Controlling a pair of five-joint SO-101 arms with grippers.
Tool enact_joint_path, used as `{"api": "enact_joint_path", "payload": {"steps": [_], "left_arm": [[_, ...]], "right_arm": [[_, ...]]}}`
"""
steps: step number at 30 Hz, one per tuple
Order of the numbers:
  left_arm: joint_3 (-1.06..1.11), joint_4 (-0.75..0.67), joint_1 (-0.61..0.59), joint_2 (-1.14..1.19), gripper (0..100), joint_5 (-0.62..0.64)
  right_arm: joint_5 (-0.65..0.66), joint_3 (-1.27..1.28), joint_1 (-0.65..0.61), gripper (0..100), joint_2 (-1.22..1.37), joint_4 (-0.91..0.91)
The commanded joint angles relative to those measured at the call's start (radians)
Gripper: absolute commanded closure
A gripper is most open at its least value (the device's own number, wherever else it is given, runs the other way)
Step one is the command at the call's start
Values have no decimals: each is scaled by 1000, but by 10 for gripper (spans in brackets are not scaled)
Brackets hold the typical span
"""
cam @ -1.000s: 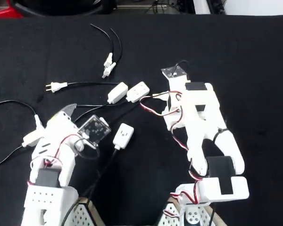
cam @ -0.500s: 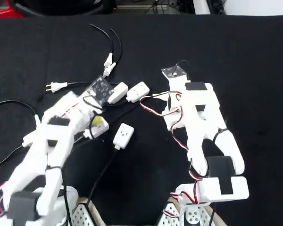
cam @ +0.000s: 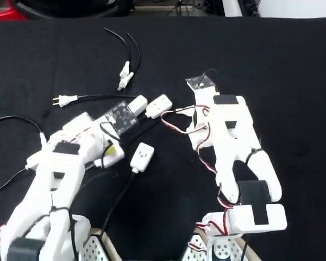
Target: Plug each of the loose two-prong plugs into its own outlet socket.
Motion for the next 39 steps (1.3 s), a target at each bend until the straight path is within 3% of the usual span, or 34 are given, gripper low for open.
{"api": "enact_joint_path", "payload": {"steps": [1, 6, 15, 21, 27, 33, 39], "left_arm": [[45, 101, 68, -63, 680, -11], [84, 152, 154, -97, 730, -9], [-4, 405, 168, -104, 727, -35], [25, 140, 74, -38, 726, -138], [-151, 118, -24, 239, 726, -195], [-449, 390, -56, 374, 730, -143], [-464, 598, -4, 155, 730, -123]], "right_arm": [[8, -18, 9, 893, -2, -12], [8, -18, 9, 893, -2, -9], [8, -18, 11, 893, -2, -8], [6, -18, 11, 893, -2, -6], [6, -18, 11, 894, -2, -6], [6, -10, 9, 893, -2, -11], [6, -12, 11, 893, -2, -11]]}}
